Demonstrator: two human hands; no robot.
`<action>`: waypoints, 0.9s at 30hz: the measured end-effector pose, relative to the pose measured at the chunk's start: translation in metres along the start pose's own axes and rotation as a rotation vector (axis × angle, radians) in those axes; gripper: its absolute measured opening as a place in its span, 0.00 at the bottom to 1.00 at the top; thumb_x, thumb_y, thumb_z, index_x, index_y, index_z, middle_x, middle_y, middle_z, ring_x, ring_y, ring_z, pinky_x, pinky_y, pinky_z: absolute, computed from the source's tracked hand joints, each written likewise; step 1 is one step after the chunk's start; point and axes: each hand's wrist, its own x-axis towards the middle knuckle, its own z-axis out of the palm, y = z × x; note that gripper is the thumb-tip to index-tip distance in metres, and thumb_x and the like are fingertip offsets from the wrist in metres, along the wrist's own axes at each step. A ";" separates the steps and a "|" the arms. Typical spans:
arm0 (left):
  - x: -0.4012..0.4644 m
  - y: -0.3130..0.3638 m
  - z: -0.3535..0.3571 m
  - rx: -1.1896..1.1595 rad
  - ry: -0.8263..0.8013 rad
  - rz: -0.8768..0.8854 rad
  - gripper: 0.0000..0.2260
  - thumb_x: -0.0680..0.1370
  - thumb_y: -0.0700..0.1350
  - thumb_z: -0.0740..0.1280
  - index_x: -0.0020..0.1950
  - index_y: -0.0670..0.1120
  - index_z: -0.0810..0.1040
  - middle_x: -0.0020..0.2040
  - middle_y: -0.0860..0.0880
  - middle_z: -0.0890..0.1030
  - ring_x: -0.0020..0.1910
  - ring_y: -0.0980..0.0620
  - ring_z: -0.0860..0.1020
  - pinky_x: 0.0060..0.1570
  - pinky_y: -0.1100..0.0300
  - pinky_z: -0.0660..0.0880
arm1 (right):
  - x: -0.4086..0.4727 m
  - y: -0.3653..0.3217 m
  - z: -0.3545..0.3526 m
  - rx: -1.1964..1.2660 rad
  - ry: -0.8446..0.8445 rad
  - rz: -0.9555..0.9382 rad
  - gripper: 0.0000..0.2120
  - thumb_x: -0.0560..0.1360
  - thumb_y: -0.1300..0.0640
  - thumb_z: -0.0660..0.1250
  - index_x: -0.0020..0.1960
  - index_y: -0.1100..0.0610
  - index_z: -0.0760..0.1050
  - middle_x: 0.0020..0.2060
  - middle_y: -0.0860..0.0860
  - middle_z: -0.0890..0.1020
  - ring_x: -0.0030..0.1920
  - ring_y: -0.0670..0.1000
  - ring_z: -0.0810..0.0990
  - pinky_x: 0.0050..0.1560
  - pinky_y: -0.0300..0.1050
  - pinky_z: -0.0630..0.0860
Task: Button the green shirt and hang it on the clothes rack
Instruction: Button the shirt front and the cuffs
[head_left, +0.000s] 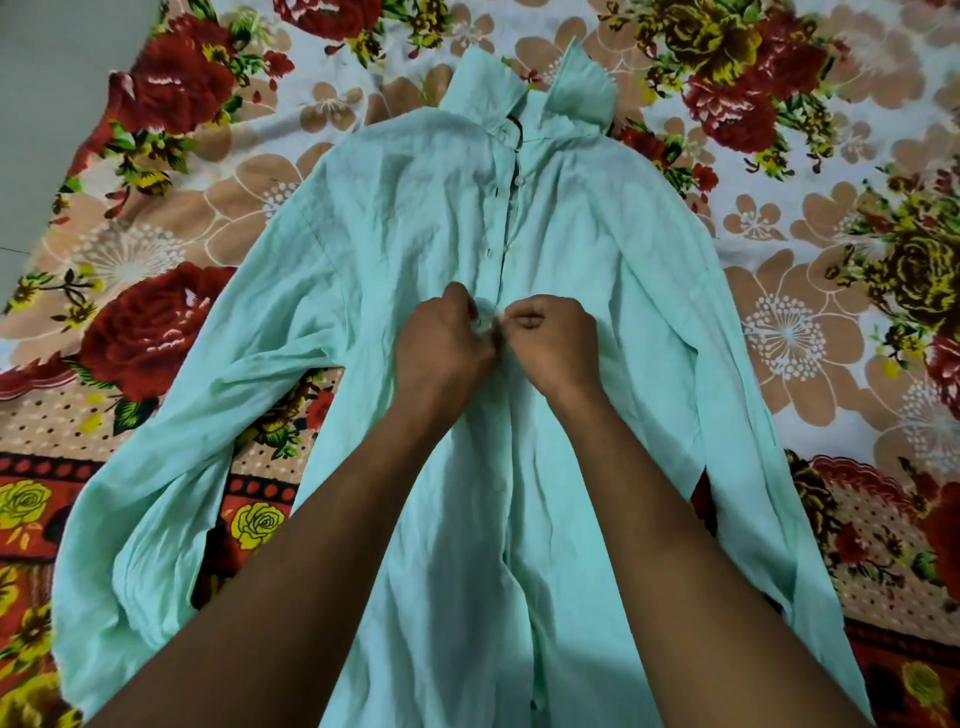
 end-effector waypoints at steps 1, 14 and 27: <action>0.002 0.001 0.000 0.021 0.002 0.005 0.09 0.75 0.47 0.69 0.50 0.43 0.78 0.41 0.45 0.82 0.40 0.43 0.80 0.39 0.48 0.78 | 0.002 -0.001 0.003 -0.021 -0.016 0.009 0.05 0.73 0.58 0.72 0.47 0.55 0.86 0.43 0.49 0.88 0.46 0.49 0.86 0.53 0.47 0.82; 0.015 -0.002 -0.016 -0.677 -0.099 -0.501 0.07 0.76 0.38 0.71 0.39 0.44 0.83 0.25 0.50 0.75 0.24 0.53 0.70 0.32 0.62 0.70 | -0.004 -0.003 0.012 0.177 -0.049 0.110 0.06 0.77 0.58 0.71 0.42 0.57 0.84 0.33 0.45 0.82 0.33 0.40 0.78 0.40 0.34 0.74; 0.005 -0.010 -0.013 -0.847 -0.097 -0.481 0.05 0.78 0.38 0.71 0.49 0.44 0.87 0.36 0.48 0.85 0.33 0.55 0.80 0.42 0.60 0.79 | 0.000 -0.005 0.011 0.325 -0.098 0.212 0.07 0.77 0.56 0.72 0.42 0.57 0.85 0.33 0.48 0.84 0.33 0.43 0.78 0.37 0.33 0.75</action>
